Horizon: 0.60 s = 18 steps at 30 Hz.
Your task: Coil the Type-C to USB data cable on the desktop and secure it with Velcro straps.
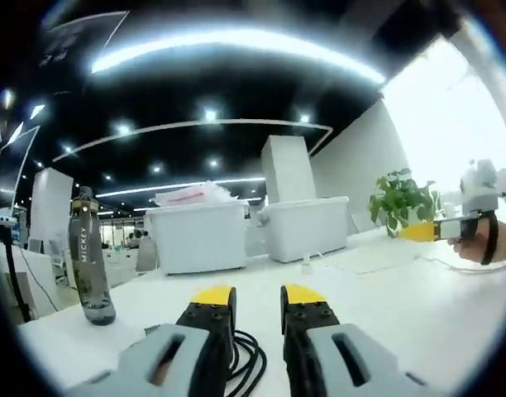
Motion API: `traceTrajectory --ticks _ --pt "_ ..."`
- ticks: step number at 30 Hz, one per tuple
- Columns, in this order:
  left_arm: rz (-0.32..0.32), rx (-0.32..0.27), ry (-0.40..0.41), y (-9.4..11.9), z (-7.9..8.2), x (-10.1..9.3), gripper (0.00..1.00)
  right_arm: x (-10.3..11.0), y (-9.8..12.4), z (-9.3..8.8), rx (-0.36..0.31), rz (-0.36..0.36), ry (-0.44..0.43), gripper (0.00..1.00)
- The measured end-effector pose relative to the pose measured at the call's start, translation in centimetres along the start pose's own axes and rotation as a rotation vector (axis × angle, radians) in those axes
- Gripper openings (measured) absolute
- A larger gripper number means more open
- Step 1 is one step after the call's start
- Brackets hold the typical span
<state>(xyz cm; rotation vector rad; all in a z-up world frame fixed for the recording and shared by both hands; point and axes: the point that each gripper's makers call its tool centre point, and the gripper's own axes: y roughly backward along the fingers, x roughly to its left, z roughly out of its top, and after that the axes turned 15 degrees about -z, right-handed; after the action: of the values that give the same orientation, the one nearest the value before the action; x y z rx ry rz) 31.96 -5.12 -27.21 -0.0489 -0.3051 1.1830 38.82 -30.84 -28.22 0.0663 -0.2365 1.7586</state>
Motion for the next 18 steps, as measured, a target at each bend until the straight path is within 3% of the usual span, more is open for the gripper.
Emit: traceTrajectory --ticks 1,3,5,7,9,13,16,18 --pt "-0.005 0.002 0.003 0.0 -0.1 -0.1 0.22 -1.3 -0.6 -0.5 -0.001 -0.053 0.004 0.36" --pt "-0.045 -0.019 0.033 -0.2 -0.2 -0.4 0.22 -2.1 -1.0 -1.8 0.056 -0.083 -0.006 0.37" --pt "-0.085 0.009 0.024 -0.5 -0.9 -1.1 0.22 -2.3 -0.5 -1.5 0.041 -0.096 0.009 0.38" --pt "-0.123 0.038 0.005 -0.8 -1.6 -1.9 0.22 -2.3 -0.3 -0.8 -0.011 -0.089 0.107 0.38" --pt "-0.145 0.076 -0.013 -0.7 -2.3 -2.5 0.22 -2.4 -0.3 -1.5 0.011 -0.097 0.125 0.41" --pt "-0.129 0.069 0.033 -0.1 -2.3 -3.0 0.23 -2.7 0.0 -1.8 0.028 -0.104 0.096 0.43" --pt "-0.023 0.02 0.102 1.0 -1.8 -2.1 0.3 -3.3 0.3 -1.6 0.025 -0.114 0.077 0.45" --pt "-0.038 0.06 0.053 1.1 -2.1 -2.1 0.31 -3.5 0.5 -1.8 0.035 -0.126 0.08 0.46"
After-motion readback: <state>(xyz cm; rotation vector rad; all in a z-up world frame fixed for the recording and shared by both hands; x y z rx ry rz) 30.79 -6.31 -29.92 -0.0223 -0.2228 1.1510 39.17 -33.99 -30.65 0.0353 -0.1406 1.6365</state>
